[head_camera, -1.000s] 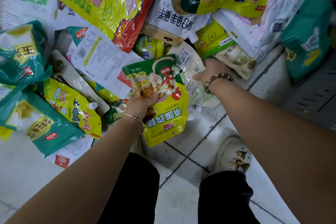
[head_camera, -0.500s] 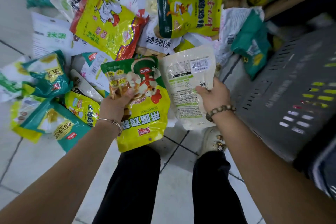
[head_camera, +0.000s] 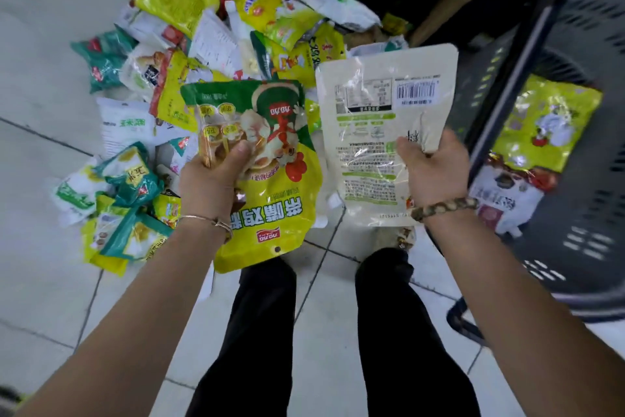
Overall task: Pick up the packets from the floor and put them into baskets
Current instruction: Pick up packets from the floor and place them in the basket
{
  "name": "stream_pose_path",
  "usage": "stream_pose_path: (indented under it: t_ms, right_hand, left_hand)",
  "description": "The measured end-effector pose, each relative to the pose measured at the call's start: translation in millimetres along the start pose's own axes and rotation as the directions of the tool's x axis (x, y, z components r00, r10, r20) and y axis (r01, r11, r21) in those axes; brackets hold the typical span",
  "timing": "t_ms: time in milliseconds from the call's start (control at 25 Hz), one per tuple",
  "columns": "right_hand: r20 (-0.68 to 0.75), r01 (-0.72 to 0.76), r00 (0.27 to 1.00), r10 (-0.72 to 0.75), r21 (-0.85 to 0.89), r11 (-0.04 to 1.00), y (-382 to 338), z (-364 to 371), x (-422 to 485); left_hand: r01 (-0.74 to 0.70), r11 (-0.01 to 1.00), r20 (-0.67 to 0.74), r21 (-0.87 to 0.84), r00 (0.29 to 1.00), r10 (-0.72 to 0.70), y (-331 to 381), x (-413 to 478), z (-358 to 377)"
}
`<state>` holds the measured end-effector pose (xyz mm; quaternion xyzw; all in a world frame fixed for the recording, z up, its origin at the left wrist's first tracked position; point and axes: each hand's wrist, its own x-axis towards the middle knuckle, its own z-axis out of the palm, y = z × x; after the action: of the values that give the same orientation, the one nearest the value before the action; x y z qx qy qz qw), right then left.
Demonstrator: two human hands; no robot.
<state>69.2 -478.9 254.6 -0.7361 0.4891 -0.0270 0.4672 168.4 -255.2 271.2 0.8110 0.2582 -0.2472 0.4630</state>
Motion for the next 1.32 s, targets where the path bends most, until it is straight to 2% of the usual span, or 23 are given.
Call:
stream_pose_path:
  t_ms: [80, 240, 400, 480, 640, 720, 800, 880, 920, 1000, 1120, 1200, 1320]
  right_hand:
    - [-0.064, -0.013, 0.998, 0.016, 0.047, 0.999, -5.6, -34.5, -3.0]
    - [-0.163, -0.11, 0.977, 0.137, 0.168, 0.98, 5.1, -105.1, -7.4]
    - [-0.246, -0.184, 0.938, 0.244, 0.244, 0.952, 31.0, -168.8, -6.1]
    - [-0.292, -0.224, 0.911, 0.292, 0.245, 0.943, 47.3, -195.6, -1.5]
    - [-0.385, -0.32, 0.852, 0.356, 0.156, 0.935, 94.6, -242.3, 19.0]
    - [-0.422, -0.377, 0.825, 0.377, 0.087, 0.922, 120.1, -254.6, 31.4]
    - [-0.409, -0.432, 0.822, 0.397, 0.007, 0.902, 142.7, -260.6, 45.9]
    - [-0.376, -0.452, 0.837, 0.398, -0.063, 0.89, 162.7, -258.8, 60.8]
    - [-0.362, -0.453, 0.844, 0.396, -0.084, 0.887, 171.7, -256.2, 68.1]
    - [-0.342, -0.481, 0.837, 0.427, -0.089, 0.872, 191.3, -247.5, 83.3]
    - [-0.299, -0.525, 0.831, 0.469, -0.141, 0.84, 219.4, -225.4, 99.5]
    - [-0.261, -0.548, 0.827, 0.498, -0.176, 0.818, 240.3, -211.7, 108.6]
    - [-0.191, -0.585, 0.808, 0.557, -0.156, 0.796, 270.3, -194.6, 115.6]
  left_hand:
    - [-0.046, 0.999, 0.056, -0.022, 0.997, 0.047, 19.4, -23.8, 12.2]
    - [-0.087, 0.996, 0.18, -0.002, 0.98, 0.086, 41.7, -66.4, 49.2]
    - [-0.195, 0.981, 0.323, -0.009, 0.928, 0.187, 54.7, -109.1, 108.1]
    - [-0.216, 0.976, 0.389, -0.009, 0.899, 0.203, 61.0, -126.7, 139.7]
    - [-0.327, 0.94, 0.448, 0.1, 0.858, 0.251, 70.6, -151.8, 204.6]
    - [-0.487, 0.844, 0.46, 0.224, 0.816, 0.349, 67.6, -160.9, 233.1]
    - [-0.638, 0.675, 0.483, 0.37, 0.753, 0.447, 60.9, -169.1, 262.3]
    - [-0.682, 0.597, 0.505, 0.422, 0.724, 0.47, 51.5, -171.1, 291.2]
    - [-0.674, 0.588, 0.517, 0.448, 0.731, 0.445, 45.4, -169.5, 306.5]
    - [-0.589, 0.617, 0.499, 0.522, 0.797, 0.339, 30.7, -160.0, 339.8]
    - [-0.319, 0.783, 0.397, 0.534, 0.912, 0.101, 0.4, -130.7, 378.4]
    - [-0.158, 0.854, 0.381, 0.496, 0.923, -0.051, -24.9, -111.0, 398.1]
    - [-0.011, 0.885, 0.369, 0.465, 0.911, -0.183, -60.2, -88.9, 413.4]
